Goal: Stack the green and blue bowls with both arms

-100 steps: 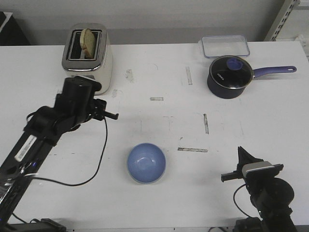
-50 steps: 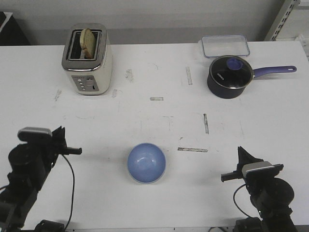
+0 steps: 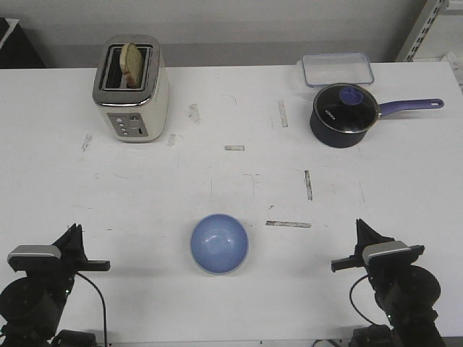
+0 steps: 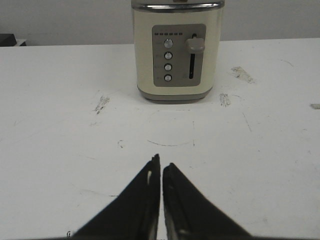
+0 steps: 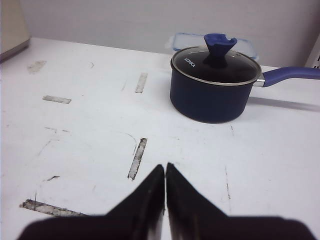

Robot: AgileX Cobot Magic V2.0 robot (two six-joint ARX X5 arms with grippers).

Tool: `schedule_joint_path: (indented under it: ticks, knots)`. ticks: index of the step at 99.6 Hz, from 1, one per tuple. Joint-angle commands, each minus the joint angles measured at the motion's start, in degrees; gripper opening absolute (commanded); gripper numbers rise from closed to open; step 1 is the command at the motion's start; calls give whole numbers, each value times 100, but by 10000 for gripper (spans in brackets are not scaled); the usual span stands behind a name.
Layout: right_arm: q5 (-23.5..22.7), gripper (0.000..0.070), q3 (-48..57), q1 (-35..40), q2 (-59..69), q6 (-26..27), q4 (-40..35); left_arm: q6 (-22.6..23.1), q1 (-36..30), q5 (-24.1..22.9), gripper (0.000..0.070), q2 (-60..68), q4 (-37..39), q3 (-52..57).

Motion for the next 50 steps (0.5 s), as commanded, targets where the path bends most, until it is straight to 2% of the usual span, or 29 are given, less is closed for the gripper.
schedule_joint_path:
  ticks: [1, 50]
  knots:
    - [13, 0, -4, 15, 28, 55, 76, 13, 0, -15, 1, -122, 57, 33]
    - [13, 0, -4, 15, 28, 55, 76, 13, 0, -15, 1, -498, 59, 33]
